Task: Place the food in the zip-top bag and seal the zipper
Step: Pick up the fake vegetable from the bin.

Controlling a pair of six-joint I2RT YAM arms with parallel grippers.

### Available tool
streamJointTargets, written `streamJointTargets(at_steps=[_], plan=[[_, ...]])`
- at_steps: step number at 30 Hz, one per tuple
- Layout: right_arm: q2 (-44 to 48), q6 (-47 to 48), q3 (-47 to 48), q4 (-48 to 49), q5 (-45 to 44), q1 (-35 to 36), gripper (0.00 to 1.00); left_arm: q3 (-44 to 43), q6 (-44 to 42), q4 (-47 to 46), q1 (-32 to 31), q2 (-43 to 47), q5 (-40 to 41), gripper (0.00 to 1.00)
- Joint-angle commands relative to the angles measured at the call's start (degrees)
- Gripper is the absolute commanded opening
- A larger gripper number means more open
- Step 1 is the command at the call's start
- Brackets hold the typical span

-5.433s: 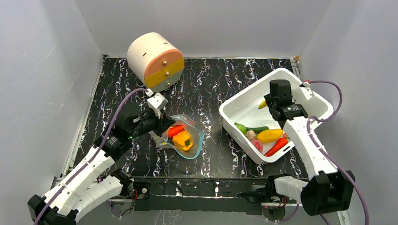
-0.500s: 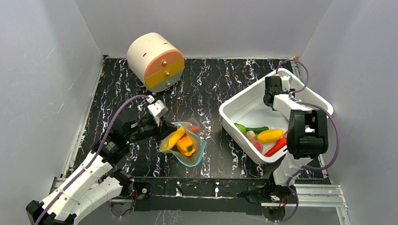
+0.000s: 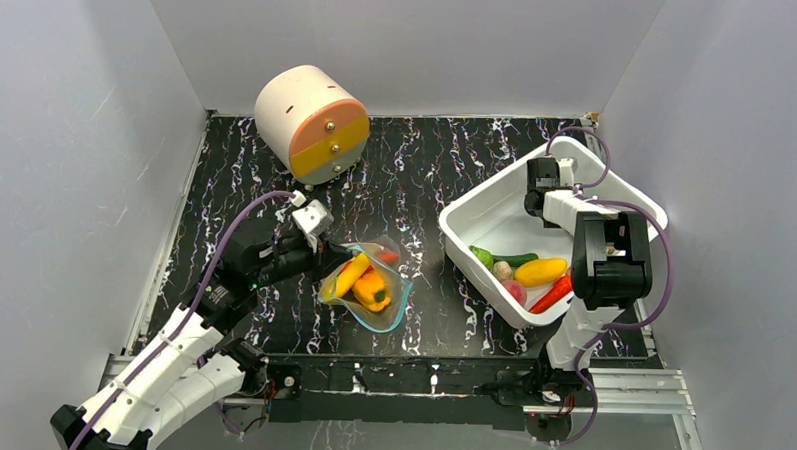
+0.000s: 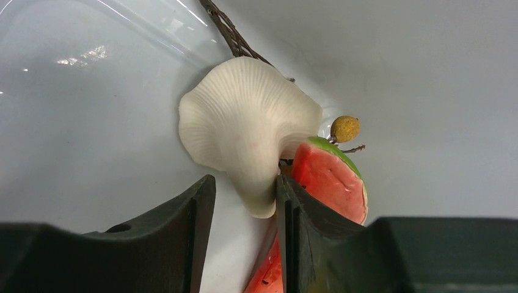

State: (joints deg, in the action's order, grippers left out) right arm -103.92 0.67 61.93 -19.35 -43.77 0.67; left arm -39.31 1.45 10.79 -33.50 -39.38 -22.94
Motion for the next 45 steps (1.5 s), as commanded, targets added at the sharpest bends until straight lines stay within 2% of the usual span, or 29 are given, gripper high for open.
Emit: streamJointTargets(at_steps=[1,5,11,20,28,34,45], plan=[[-0.34,0.74,0.44,2.38,-1.01,-0.23,0.37,0.37,-0.69,-0.98,-0.17,0.55,-0.21,0.0],[0.21,0.79,1.16,1.94,-1.33,-0.24,0.31,0.35,-0.69,-0.86,-0.24,0.79,-0.26,0.0],[2.47,-0.76,2.63,1.06,0.68,-0.23,0.15,0.46,-0.71,-0.86,-0.18,0.88,0.03,0.0],[9.75,-4.33,3.88,-3.25,5.24,0.54,0.15,0.33,-0.92,-0.74,-0.21,0.69,0.37,0.0],[20.22,-9.73,1.1,-4.92,19.98,1.09,0.14,0.29,-0.99,-0.41,-0.19,0.79,1.13,0.0],[27.99,-10.86,-0.32,-5.09,26.8,1.18,0.13,0.37,-0.6,-0.42,-0.19,0.43,2.26,0.0],[42.83,-12.53,-1.88,-5.18,42.52,3.65,0.11,-3.72,5.74,-0.01,-0.22,-3.06,4.32,0.0]])
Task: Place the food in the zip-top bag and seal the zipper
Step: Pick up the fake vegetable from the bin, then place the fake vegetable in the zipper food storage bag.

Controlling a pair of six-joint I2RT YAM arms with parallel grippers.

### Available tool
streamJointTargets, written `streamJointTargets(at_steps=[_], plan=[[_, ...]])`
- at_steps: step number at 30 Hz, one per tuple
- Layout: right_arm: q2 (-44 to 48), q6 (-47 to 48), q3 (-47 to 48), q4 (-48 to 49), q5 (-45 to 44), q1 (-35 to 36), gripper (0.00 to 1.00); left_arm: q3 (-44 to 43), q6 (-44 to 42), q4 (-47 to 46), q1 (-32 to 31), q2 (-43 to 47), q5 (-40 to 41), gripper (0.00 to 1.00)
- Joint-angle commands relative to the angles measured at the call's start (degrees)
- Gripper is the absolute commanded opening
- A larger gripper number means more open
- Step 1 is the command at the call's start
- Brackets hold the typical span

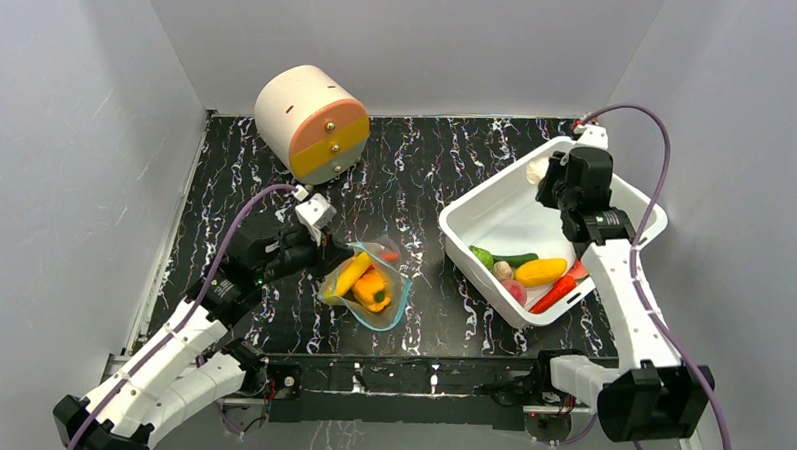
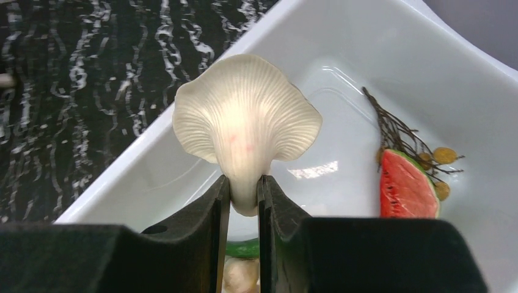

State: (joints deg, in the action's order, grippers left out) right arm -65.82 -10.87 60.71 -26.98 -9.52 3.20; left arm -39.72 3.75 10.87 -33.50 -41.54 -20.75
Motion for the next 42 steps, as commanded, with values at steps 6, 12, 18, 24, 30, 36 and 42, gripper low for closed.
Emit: streamJointTargets(at_steps=[6,12,18,24,30,36,42], plan=[[10.8,-1.52,-1.77,6.05,21.27,3.3,0.11,-6.88,7.54,1.0,-0.21,-3.46,2.58,0.0],[14.32,-4.7,-4.67,11.93,26.08,11.2,0.11,-10.34,10.96,1.21,-0.23,-5.58,4.19,0.0],[15.27,-5.1,-6.64,16.97,28.88,21.81,0.11,-10.72,14.19,-0.2,-0.19,-6.43,4.59,0.0],[15.43,-2.99,-9.32,19.57,30.39,31.73,0.11,-10.96,16.53,-0.76,-0.18,-7.64,4.41,0.0],[14.27,0.46,-11.26,22.53,31.91,42.18,0.11,-12.47,17.69,-0.71,-0.19,-8.82,4.09,0.0],[11.19,3.19,-11.62,23.28,29.4,49.44,0.13,-12.95,18.74,-0.78,-0.17,-9.36,3.76,0.0],[7.94,4.34,-11.5,22.3,25.48,50.39,0.14,-13.99,20.03,0.36,-0.18,-8.88,2.38,0.0]])
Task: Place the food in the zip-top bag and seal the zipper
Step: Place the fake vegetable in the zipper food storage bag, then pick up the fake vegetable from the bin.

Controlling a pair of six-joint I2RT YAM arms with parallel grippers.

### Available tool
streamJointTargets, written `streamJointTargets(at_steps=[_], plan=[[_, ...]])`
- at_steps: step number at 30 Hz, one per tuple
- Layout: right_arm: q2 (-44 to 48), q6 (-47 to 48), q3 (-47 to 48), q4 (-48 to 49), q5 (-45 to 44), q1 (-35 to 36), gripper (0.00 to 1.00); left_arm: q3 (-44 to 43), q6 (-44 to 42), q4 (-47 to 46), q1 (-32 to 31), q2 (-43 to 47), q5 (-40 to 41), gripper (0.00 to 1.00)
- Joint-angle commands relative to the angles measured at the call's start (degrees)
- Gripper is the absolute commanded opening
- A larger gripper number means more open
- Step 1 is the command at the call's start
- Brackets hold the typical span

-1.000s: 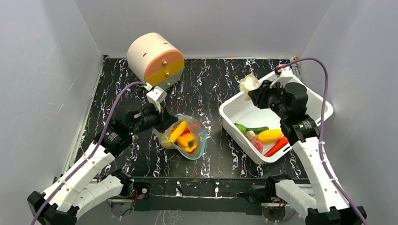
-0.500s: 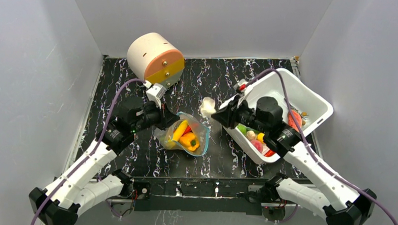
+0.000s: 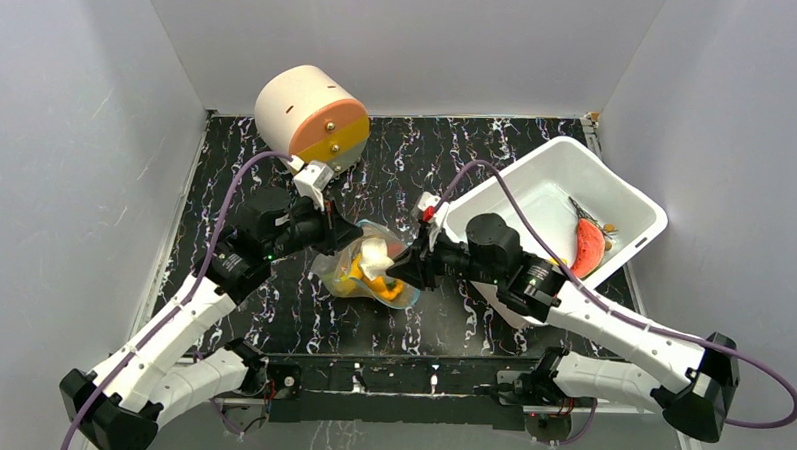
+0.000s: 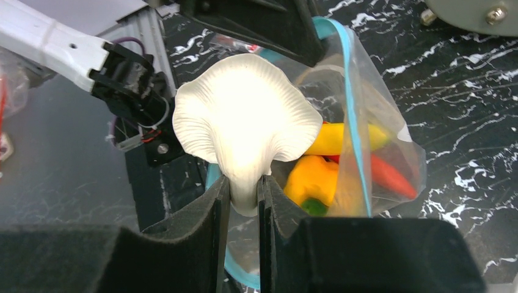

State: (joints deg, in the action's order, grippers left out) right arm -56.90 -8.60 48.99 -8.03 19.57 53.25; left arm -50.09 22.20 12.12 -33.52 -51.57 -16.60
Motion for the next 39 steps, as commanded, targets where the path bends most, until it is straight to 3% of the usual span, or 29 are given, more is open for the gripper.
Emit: streamJointTargets(at_steps=[1,14,22,26,31,39], plan=[[-1.27,2.28,0.12,3.34,-3.95,0.31,0.14,-3.71,1.7,-0.65,-0.15,1.26,-2.1,0.0],[-4.74,2.83,-0.35,0.79,-10.64,0.71,0.2,-2.67,5.23,-3.77,-0.21,2.38,-6.37,0.0],[-6.33,1.79,2.89,-1.85,-13.56,0.7,0.41,-0.91,3.62,-5.03,-0.15,3.19,-5.73,0.0],[-6.01,-2.73,6.36,-3.84,-17.14,0.69,0.45,0.48,1.41,-4.0,-0.16,2.85,-3.46,0.0],[-5.78,-5.23,9.86,-4.31,-15.13,0.67,0.51,3.27,-3.75,-4.34,-0.16,2.86,-1.15,0.0],[-8.7,-3.46,18.12,-9.7,-33.87,0.62,0.51,5.14,-13.82,-4.69,-0.2,3.47,-6.0,0.0]])
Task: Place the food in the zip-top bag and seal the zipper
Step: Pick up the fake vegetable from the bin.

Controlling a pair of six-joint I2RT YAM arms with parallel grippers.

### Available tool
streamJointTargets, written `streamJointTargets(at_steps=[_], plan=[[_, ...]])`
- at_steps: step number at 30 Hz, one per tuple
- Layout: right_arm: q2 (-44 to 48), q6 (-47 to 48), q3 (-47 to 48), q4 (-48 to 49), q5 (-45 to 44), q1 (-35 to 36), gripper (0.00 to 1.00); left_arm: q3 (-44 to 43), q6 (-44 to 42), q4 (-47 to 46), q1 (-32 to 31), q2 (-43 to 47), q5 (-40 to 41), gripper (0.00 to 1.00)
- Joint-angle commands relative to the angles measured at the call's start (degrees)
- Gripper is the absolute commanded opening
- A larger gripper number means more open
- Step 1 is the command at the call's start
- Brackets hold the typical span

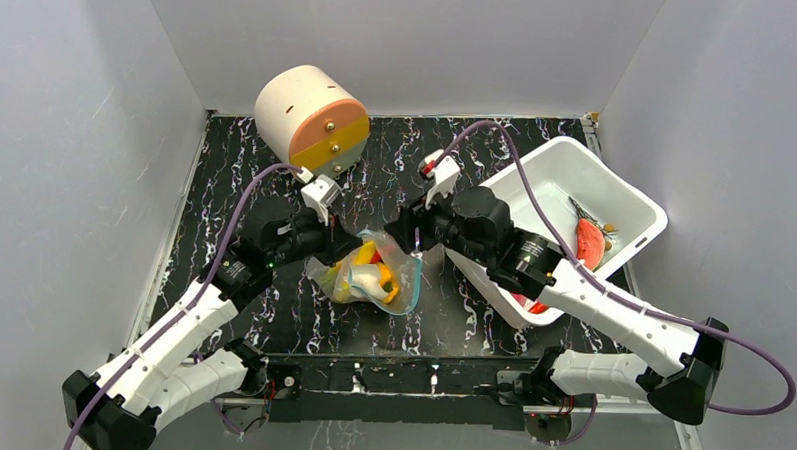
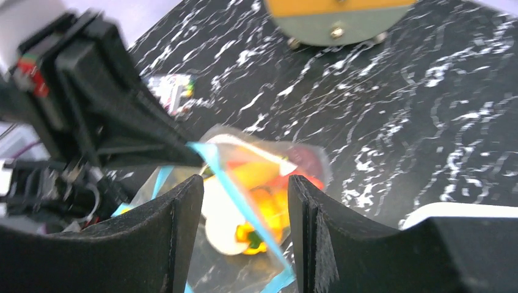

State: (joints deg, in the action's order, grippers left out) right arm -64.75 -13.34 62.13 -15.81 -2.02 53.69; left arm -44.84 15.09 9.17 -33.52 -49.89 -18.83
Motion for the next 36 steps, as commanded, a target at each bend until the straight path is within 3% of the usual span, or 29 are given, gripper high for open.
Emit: streamJointTargets(at_steps=[1,5,18,22,31,36], plan=[[-1.45,2.12,5.84,-3.12,-14.81,0.12,0.51,-0.15,-7.72,-1.25,-0.15,2.26,-4.52,0.0],[-3.28,4.22,8.57,-7.41,-21.94,-1.84,0.53,1.15,-12.16,0.53,-0.16,4.53,-5.97,0.0],[-11.27,6.18,13.98,-18.92,-25.61,-22.61,0.52,3.85,-15.55,3.44,-0.17,6.56,-12.38,0.0],[-13.0,8.69,13.41,-18.22,-28.15,-29.7,0.51,2.69,-13.53,5.92,-0.17,7.66,-8.27,0.0],[-17.35,15.81,7.59,-9.42,-36.36,-41.34,0.49,5.82,-13.4,4.86,-0.19,9.37,-9.61,0.0],[-21.85,17.36,8.07,-10.19,-39.96,-45.28,0.48,6.09,-13.72,4.57,-0.19,9.91,-9.61,0.0]])
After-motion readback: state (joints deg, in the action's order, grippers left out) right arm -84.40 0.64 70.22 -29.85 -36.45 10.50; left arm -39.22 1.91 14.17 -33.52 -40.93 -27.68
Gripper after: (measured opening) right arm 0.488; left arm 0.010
